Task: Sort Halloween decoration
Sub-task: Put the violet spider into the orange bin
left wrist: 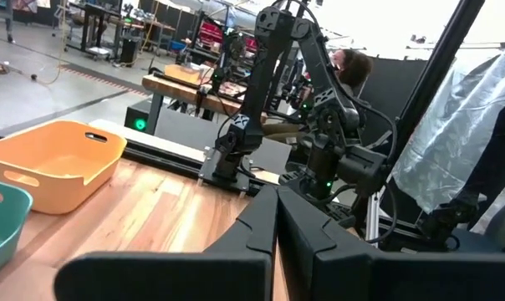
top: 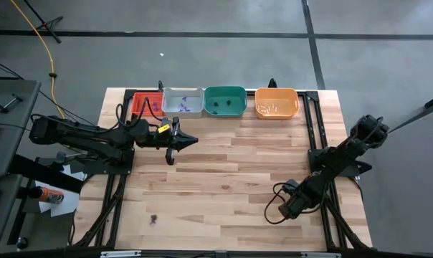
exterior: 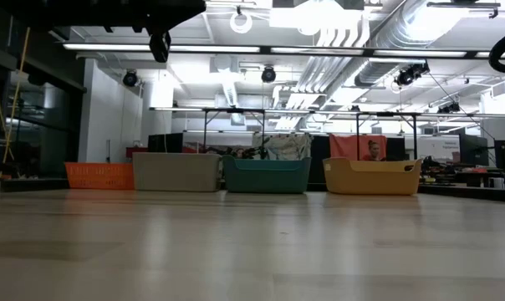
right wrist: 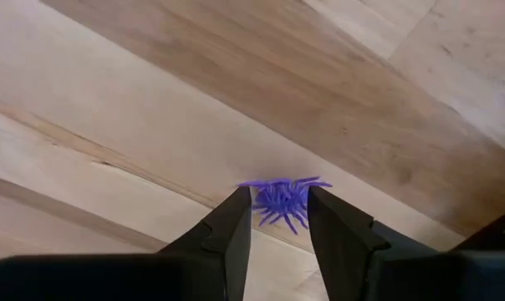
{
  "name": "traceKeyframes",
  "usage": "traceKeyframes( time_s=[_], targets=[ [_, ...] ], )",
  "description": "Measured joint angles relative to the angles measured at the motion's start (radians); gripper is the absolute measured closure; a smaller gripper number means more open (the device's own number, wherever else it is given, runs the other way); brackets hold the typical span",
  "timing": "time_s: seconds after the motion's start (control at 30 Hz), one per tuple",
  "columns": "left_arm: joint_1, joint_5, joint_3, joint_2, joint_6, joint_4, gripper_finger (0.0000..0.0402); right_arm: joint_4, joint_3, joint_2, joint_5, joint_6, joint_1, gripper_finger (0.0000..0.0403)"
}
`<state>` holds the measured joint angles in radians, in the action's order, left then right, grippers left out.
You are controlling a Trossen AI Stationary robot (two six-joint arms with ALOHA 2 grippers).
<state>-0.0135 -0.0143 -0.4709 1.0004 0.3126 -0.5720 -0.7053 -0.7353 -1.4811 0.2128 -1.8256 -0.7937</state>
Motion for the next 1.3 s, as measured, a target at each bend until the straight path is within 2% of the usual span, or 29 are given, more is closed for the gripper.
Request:
traceKeyframes(
  time_s=[0.13,0.37,0.53,0.67,0.9,0.97,1.03,1.17,1.3],
  targets=[
    [0.0,0.0,0.0,0.0,0.0,0.001,0.0401,-0.005,0.0,0.0,0.001,0.0,-0.001,0.031],
    [0.0,0.0,0.0,0.0,0.0,0.002,0.0401,-0.007,0.0,0.0,-0.005,0.031,-0.002,0.0393],
    [0.0,0.0,0.0,0.0,0.0,0.002,0.0401,0.014,-0.036,0.007,-0.111,0.08,-0.002,0.0401],
    [0.0,0.0,0.0,0.0,0.0,0.003,0.0401,-0.035,-0.107,0.062,-0.327,0.129,-0.001,0.0402],
    [0.0,0.0,0.0,0.0,-0.001,0.008,0.0401,-0.048,-0.214,0.192,-0.928,0.349,0.005,0.0402],
    [0.0,0.0,0.0,0.0,-0.001,0.008,0.0401,-0.043,-0.234,0.216,-1.044,0.417,0.029,0.0402],
    [0.0,0.0,0.0,0.0,0.0,0.005,0.0401,-0.018,-0.247,0.231,-1.108,0.497,0.072,0.0402],
    [0.0,0.0,0.0,0.0,0.0,-0.018,0.0401,0.174,-0.251,0.234,-1.134,0.78,0.197,0.0403],
    [0.0,0.0,0.0,0.0,-0.001,-0.034,0.0401,0.492,-0.245,0.221,-0.926,1.172,0.359,0.0403]
  ],
)
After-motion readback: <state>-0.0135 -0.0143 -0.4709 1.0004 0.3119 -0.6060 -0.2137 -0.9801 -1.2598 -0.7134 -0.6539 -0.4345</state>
